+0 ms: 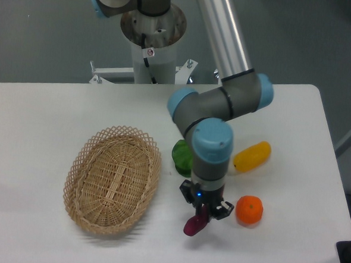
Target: Place the sweet potato on the table
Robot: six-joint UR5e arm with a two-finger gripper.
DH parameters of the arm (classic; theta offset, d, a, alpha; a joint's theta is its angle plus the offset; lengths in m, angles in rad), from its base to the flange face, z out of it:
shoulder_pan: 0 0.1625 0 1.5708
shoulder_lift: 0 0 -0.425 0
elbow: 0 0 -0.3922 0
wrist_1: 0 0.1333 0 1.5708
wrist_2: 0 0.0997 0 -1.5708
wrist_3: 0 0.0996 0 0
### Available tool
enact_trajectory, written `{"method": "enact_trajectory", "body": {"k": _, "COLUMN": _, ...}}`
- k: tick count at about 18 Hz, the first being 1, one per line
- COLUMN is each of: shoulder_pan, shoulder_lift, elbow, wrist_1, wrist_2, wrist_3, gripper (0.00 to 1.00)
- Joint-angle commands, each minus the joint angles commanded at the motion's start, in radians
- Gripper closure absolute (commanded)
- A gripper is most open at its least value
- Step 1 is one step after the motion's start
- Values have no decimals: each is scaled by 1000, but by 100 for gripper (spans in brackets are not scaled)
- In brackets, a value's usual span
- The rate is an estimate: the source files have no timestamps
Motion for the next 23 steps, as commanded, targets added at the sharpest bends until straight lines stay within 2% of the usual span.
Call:
{"method": "enact_trajectory", "body": {"k": 3, "shoulder_pan": -2, "shoulder_lift": -5, "elbow": -15, "wrist_1": 2, "wrist_2": 3, "wrist_3": 2, "gripper": 77}}
{"method": "enact_trajectory", "body": {"k": 5, "shoulder_pan": -2, "shoulder_lift": -5, "elbow": -14, "wrist_1": 2, "wrist_2": 5, "wrist_3": 3, "gripper": 72}}
{"method": "enact_trajectory", "body": {"k": 6, "shoulder_pan": -2, "shoulder_lift": -3, "elbow": -11, "wrist_1": 2, "wrist_2": 5, "wrist_3": 3, "gripper": 63}}
{"method": "enact_trajectory", "body": {"k": 7, "shoulder_pan": -2, "shoulder_lift": -2, "elbow": -9, "wrist_1": 2, "wrist_2": 3, "wrist_3": 3, "gripper": 43}}
{"method": "enact_trajectory", "body": {"k": 8, "shoulder_pan": -2, "shoulder_lift": 0, "elbow": -8, "wrist_1": 3, "wrist_2": 5, "wrist_3": 2, "gripper": 12}}
{"method": "enact_trajectory", "body": {"k": 9, "shoulder_pan": -2, "shoulder_lift": 5, "elbow": -3, "wrist_1": 3, "wrist_2": 5, "wrist_3": 0, "gripper": 0}}
{"method": "enact_trajectory", "body": {"k": 12, "shoulder_pan": -2, "shoulder_lift": 21, "elbow": -6, "wrist_1": 0, "wrist_2": 5, "wrist_3": -3, "gripper": 0}}
{"method": "enact_trajectory", "body": {"k": 17, "shoulder_pan": 12, "shoulder_lift": 49, "elbow": 23, "wrist_1": 9, "wrist_2": 3, "wrist_3": 11, "gripper": 0}}
{"method": "enact_trajectory", "body": {"k": 21, "shoulder_pan": 60, "shoulder_lift": 54, "elbow": 136, "wrist_1": 0, "wrist_2": 24, "wrist_3": 26, "gripper": 0}}
{"method": "enact_trajectory", "body": {"k": 23, "shoulder_pan": 109, "shoulder_lift": 83, "elbow": 149, "wrist_1": -9, "wrist_2": 54, "wrist_3": 66, "gripper": 0}}
